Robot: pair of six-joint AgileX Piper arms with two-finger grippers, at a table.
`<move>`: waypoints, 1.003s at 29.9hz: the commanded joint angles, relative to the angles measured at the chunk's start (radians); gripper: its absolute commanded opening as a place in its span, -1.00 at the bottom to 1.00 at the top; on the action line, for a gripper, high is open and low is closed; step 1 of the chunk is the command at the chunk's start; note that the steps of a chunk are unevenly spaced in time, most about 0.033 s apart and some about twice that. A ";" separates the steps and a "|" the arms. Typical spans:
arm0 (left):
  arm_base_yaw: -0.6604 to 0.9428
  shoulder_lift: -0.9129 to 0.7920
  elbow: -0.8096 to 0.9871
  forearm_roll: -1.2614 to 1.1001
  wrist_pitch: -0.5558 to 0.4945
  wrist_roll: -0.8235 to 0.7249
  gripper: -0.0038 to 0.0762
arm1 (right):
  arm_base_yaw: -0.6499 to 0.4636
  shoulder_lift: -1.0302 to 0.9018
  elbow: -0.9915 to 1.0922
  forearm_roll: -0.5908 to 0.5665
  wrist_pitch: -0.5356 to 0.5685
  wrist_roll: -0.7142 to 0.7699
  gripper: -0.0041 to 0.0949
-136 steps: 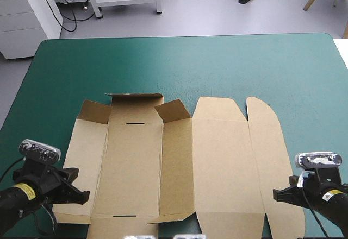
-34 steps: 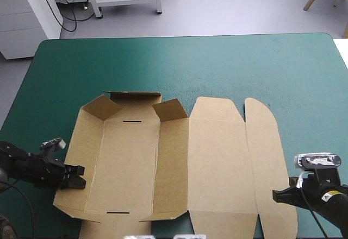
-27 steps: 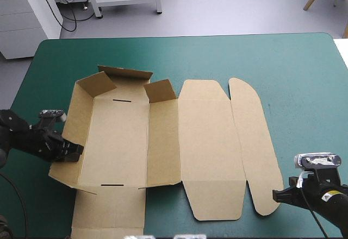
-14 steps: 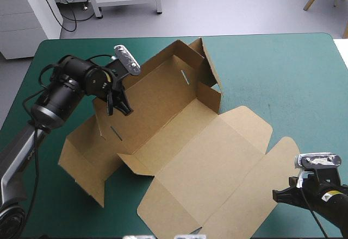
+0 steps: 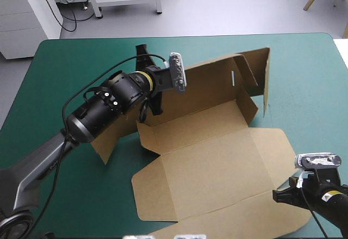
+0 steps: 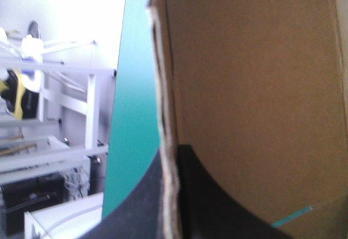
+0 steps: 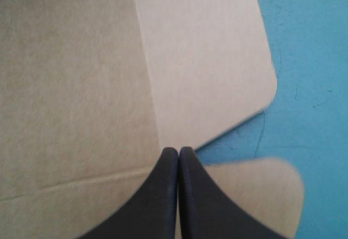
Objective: Fold the box
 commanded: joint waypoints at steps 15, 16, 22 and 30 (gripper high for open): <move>-0.310 0.083 0.049 0.714 -0.141 -0.345 -0.93 | 0.002 0.006 -0.024 0.022 -0.047 -0.004 -0.96; -0.319 0.083 0.073 0.786 -0.147 -0.418 -0.93 | 0.002 0.006 -0.024 0.022 -0.047 -0.004 -0.96; -0.323 0.083 0.207 1.049 -0.118 -0.687 -0.93 | 0.002 0.006 -0.024 0.022 -0.047 -0.004 -0.96; -0.321 0.083 0.301 1.115 -0.047 -0.807 -0.93 | 0.002 0.006 -0.024 0.022 -0.047 -0.004 -0.96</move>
